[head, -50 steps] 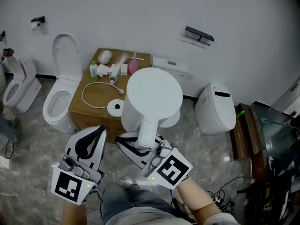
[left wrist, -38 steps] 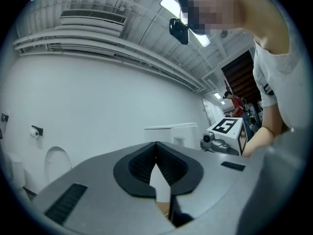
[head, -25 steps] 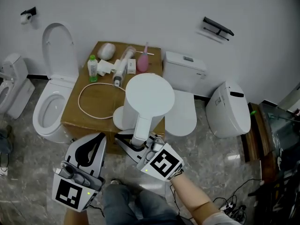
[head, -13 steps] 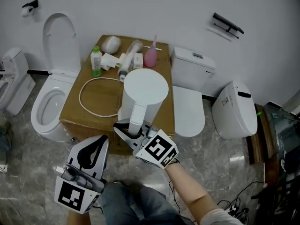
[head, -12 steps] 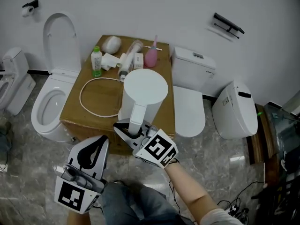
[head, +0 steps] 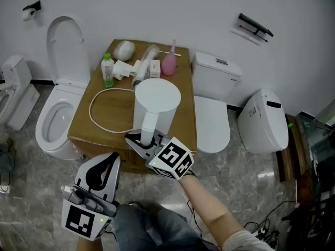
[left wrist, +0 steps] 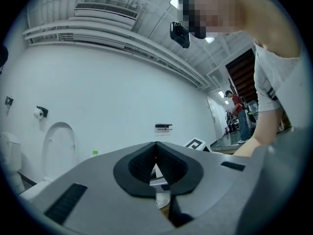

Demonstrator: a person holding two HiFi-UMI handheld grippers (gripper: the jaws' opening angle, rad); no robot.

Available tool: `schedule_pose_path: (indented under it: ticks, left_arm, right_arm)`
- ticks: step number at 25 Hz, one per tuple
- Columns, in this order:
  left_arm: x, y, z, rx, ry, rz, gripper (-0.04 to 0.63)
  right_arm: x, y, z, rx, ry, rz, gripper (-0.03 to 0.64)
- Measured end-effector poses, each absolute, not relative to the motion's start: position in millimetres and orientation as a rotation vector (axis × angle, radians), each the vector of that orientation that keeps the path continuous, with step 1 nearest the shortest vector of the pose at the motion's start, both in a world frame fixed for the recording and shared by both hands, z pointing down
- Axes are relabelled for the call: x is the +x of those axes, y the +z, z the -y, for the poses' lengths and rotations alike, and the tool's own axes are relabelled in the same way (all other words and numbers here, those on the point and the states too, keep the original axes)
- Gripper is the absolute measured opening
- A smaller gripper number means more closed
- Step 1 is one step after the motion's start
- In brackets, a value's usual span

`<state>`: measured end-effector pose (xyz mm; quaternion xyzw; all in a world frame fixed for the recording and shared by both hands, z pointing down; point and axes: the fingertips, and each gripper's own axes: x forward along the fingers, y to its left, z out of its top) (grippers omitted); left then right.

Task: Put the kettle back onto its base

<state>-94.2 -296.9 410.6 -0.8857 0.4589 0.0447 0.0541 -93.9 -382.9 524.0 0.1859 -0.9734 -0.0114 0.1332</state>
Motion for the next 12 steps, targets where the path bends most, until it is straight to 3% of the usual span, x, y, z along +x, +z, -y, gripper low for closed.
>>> schedule_pose_path:
  ticks: [12]
  left_arm:
    - [-100, 398, 299, -2.706, 0.153, -1.417, 0.002]
  right_arm:
    - [-90, 529, 380, 0.510, -0.041, 2.824, 0.012]
